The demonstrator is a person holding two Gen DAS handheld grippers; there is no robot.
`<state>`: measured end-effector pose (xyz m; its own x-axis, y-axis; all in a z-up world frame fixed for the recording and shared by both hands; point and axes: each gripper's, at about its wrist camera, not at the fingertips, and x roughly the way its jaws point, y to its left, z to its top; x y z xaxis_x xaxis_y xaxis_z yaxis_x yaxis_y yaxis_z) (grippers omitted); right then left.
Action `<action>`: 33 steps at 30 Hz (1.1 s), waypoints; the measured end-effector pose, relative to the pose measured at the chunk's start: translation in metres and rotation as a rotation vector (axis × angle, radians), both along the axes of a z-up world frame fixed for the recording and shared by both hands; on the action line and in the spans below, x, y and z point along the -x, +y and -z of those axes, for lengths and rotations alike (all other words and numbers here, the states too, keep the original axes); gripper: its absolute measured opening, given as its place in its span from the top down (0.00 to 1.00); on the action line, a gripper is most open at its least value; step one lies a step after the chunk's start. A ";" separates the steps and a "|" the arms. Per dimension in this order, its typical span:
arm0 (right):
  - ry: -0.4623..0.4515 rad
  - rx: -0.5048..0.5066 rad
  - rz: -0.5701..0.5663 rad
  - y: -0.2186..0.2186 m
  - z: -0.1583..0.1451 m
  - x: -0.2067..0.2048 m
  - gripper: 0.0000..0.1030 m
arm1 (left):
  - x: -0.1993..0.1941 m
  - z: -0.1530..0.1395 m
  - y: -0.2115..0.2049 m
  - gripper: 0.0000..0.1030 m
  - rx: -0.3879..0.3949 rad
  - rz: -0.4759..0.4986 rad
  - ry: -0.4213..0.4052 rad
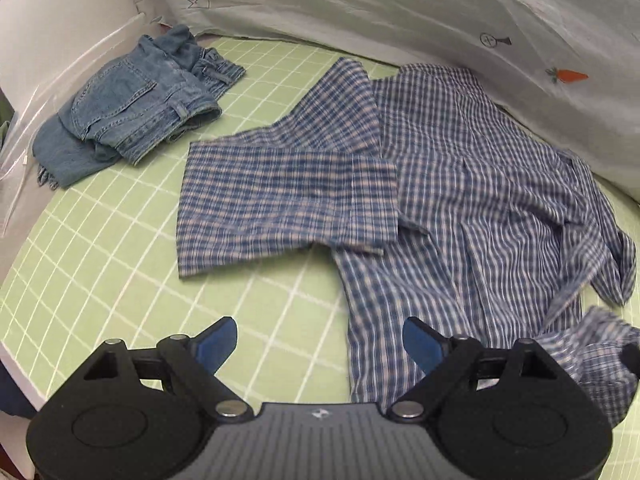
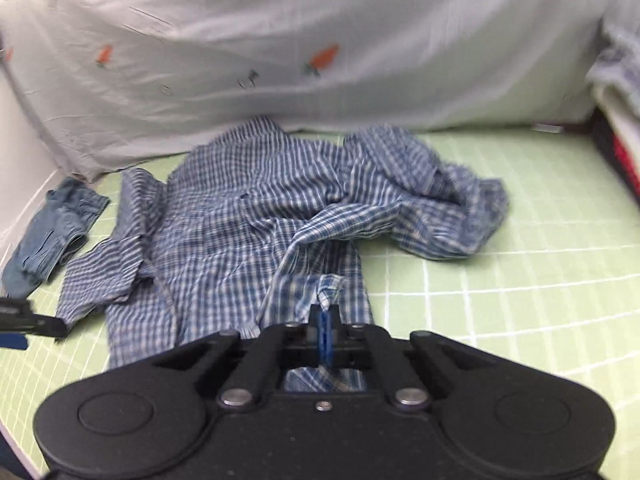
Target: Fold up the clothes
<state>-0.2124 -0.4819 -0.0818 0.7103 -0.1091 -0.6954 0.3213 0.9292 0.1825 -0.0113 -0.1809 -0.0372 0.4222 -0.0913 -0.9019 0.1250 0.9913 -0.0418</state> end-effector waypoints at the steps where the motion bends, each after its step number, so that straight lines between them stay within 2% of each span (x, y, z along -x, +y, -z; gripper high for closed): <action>1: 0.003 -0.018 0.004 -0.001 -0.002 0.012 0.98 | 0.007 0.001 0.001 0.13 -0.004 0.003 0.006; 3: 0.040 -0.050 0.014 -0.003 0.003 0.035 0.98 | 0.020 0.004 0.003 0.13 -0.008 0.000 0.016; 6: 0.165 -0.081 0.032 -0.009 0.027 0.056 0.98 | 0.036 0.011 0.004 0.13 -0.009 -0.010 0.036; 9: 0.251 -0.133 0.037 -0.010 0.047 0.074 0.98 | 0.049 0.018 0.002 0.13 -0.006 -0.016 0.057; 12: 0.259 -0.107 0.015 -0.006 0.040 0.084 0.97 | 0.056 0.019 -0.003 0.13 0.007 -0.011 0.054; 13: 0.244 -0.092 0.014 -0.006 0.034 0.086 0.93 | 0.057 0.016 -0.005 0.13 0.013 -0.003 0.043; 15: 0.200 -0.035 0.011 -0.006 0.020 0.087 0.69 | 0.057 0.011 -0.013 0.13 0.021 0.018 0.018; 16: 0.171 -0.005 0.008 -0.006 0.015 0.086 0.50 | 0.055 0.008 -0.019 0.13 0.026 0.027 0.009; 17: 0.142 0.024 0.005 -0.006 0.009 0.085 0.39 | 0.053 0.006 -0.026 0.13 0.037 0.037 0.001; 18: 0.123 0.038 -0.004 -0.006 0.006 0.082 0.38 | 0.051 0.004 -0.033 0.13 0.050 0.047 -0.007; 23: 0.126 0.014 -0.060 -0.011 0.015 0.053 0.38 | 0.045 0.008 -0.078 0.12 0.075 0.157 -0.027; 29: 0.202 -0.103 -0.043 -0.010 0.050 0.038 0.38 | 0.043 0.038 -0.105 0.13 0.134 0.243 0.064; 30: 0.197 -0.110 -0.050 -0.009 0.052 0.040 0.41 | 0.044 0.041 -0.105 0.17 0.151 0.249 0.079; 31: 0.192 -0.117 -0.057 -0.008 0.054 0.042 0.54 | 0.046 0.045 -0.105 0.23 0.168 0.256 0.095; 32: 0.189 -0.119 -0.063 -0.007 0.054 0.044 0.73 | 0.047 0.048 -0.105 0.45 0.184 0.262 0.110; 33: 0.188 -0.115 -0.067 -0.007 0.054 0.046 0.83 | 0.049 0.052 -0.105 0.67 0.201 0.268 0.125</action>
<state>-0.2579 -0.4893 -0.1358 0.5699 0.0218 -0.8214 0.2984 0.9259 0.2315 -0.0600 -0.2862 -0.0889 0.2464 -0.3647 -0.8979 0.3613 0.8943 -0.2641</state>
